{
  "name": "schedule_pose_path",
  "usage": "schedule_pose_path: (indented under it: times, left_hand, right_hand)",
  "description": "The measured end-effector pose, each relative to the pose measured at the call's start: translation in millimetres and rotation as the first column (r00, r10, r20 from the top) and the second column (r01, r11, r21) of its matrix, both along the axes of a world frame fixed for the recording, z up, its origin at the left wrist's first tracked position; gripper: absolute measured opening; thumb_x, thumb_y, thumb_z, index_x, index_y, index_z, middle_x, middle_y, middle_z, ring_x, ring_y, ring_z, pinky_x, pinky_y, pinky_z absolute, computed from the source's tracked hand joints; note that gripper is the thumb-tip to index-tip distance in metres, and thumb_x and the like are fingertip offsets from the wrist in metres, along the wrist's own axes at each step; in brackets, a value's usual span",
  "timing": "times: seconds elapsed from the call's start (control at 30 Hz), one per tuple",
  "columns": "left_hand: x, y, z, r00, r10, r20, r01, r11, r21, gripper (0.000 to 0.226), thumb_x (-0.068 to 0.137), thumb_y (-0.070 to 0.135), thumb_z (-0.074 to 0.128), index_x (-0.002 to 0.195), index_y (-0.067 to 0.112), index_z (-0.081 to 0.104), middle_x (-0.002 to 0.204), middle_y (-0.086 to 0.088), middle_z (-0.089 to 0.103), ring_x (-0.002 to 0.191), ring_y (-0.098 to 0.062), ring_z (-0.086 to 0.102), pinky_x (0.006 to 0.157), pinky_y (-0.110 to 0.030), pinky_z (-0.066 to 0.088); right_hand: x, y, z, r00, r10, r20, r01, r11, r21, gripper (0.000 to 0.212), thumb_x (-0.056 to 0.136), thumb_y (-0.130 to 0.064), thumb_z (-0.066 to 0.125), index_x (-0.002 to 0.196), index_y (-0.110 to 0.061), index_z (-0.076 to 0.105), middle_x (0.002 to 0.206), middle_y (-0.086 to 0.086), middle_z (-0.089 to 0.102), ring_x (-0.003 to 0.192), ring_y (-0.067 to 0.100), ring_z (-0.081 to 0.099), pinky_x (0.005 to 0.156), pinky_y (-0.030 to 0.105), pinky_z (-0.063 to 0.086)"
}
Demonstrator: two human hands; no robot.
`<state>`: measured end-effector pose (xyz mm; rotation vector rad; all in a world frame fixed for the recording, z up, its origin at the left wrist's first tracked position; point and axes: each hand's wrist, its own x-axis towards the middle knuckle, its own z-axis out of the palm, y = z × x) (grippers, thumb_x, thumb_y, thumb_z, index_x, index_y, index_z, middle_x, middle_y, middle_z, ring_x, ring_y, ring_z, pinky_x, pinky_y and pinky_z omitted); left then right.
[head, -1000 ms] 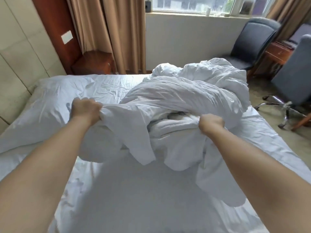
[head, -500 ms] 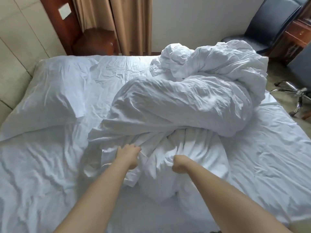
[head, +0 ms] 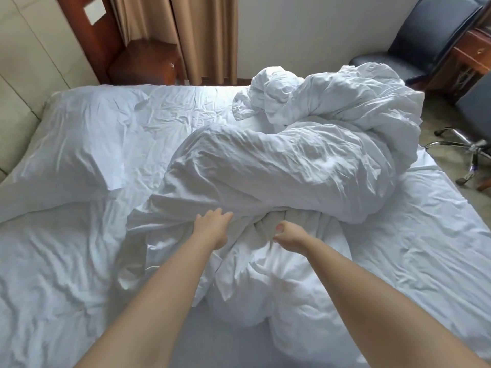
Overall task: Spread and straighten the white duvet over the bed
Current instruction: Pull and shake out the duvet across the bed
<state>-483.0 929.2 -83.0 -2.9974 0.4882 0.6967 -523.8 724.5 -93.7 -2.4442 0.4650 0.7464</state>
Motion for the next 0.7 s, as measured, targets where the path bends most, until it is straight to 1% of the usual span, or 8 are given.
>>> schedule_pose_path:
  times: [0.1,0.17,0.23,0.33,0.43,0.6,0.67,0.7]
  left_hand:
    - [10,-22,3,0.999,-0.004,0.049,0.005,1.0,-0.024,0.06,0.087,0.011,0.052,0.141,0.024,0.031,0.141,-0.007,0.034,0.129,-0.027,0.037,0.105,-0.043,0.034]
    - [20,-41,9,0.996,-0.018,0.089,0.021,0.999,-0.041,0.065,0.087,0.013,0.055,0.144,0.025,0.028,0.148,-0.007,0.024,0.133,-0.027,0.032,0.106,-0.042,0.033]
    - [32,-62,16,0.989,-0.042,0.139,0.05,0.997,-0.052,0.067,0.087,0.017,0.056,0.146,0.025,0.025,0.153,-0.008,0.016,0.136,-0.027,0.027,0.107,-0.041,0.031]
    - [55,-97,22,0.985,-0.065,0.159,0.073,0.996,-0.047,0.074,0.086,0.019,0.057,0.149,0.028,0.019,0.157,-0.007,0.004,0.142,-0.026,0.013,0.113,-0.043,0.024]
    - [76,-129,22,0.99,-0.052,0.127,0.053,0.999,0.0,0.087,0.085,0.018,0.06,0.151,0.035,0.006,0.158,-0.004,-0.014,0.146,-0.026,-0.005,0.117,-0.05,0.011]
    - [101,-164,14,0.997,-0.046,0.058,0.041,0.995,0.093,0.097,0.084,0.012,0.059,0.149,0.041,-0.007,0.155,-0.003,-0.028,0.144,-0.032,-0.017,0.115,-0.06,0.004]
    - [112,-171,11,0.998,-0.049,0.047,0.043,0.992,0.119,0.098,0.083,0.012,0.059,0.149,0.041,-0.006,0.156,-0.002,-0.026,0.144,-0.035,-0.016,0.113,-0.063,0.005]
    - [117,-173,8,0.998,-0.046,0.046,0.039,0.989,0.14,0.098,0.082,0.012,0.059,0.149,0.041,-0.007,0.156,-0.002,-0.025,0.144,-0.036,-0.015,0.112,-0.065,0.006]
  right_hand:
    - [18,-19,-2,0.976,-0.213,0.034,0.205,0.965,0.166,0.044,0.092,-0.027,0.052,0.133,-0.011,0.045,0.126,0.009,0.051,0.112,0.026,0.052,0.084,0.026,0.039]
    - [33,-36,-3,0.922,-0.387,0.026,0.364,0.886,0.289,0.047,0.092,-0.033,0.051,0.133,-0.012,0.043,0.128,0.009,0.051,0.112,0.028,0.053,0.093,0.034,0.045]
    - [50,-56,-6,0.854,-0.519,-0.039,0.492,0.781,0.385,0.056,0.093,-0.039,0.048,0.142,-0.014,0.033,0.139,0.011,0.045,0.122,0.032,0.049,0.101,0.042,0.043]
    - [73,-88,-11,0.728,-0.661,-0.18,0.648,0.579,0.494,0.062,0.097,-0.042,0.043,0.148,-0.018,0.019,0.147,0.008,0.034,0.127,0.034,0.044,0.095,0.042,0.043]
    - [97,-121,-19,0.573,-0.759,-0.308,0.774,0.378,0.508,0.068,0.095,-0.05,0.043,0.151,-0.022,0.015,0.15,0.005,0.03,0.126,0.035,0.045,0.093,0.047,0.043]
    - [127,-151,-41,0.316,-0.753,-0.577,0.861,-0.027,0.508,0.08,0.078,-0.07,0.054,0.141,-0.025,0.034,0.136,0.009,0.047,0.104,0.037,0.058,0.076,0.045,0.049]
    - [139,-152,-56,0.277,-0.719,-0.637,0.851,-0.124,0.51,0.084,0.066,-0.072,0.064,0.131,-0.022,0.046,0.126,0.01,0.055,0.096,0.034,0.061,0.073,0.046,0.054]
    - [144,-151,-63,0.284,-0.722,-0.63,0.851,-0.112,0.513,0.08,0.064,-0.069,0.069,0.125,-0.019,0.053,0.12,0.01,0.06,0.095,0.032,0.063,0.073,0.045,0.055]
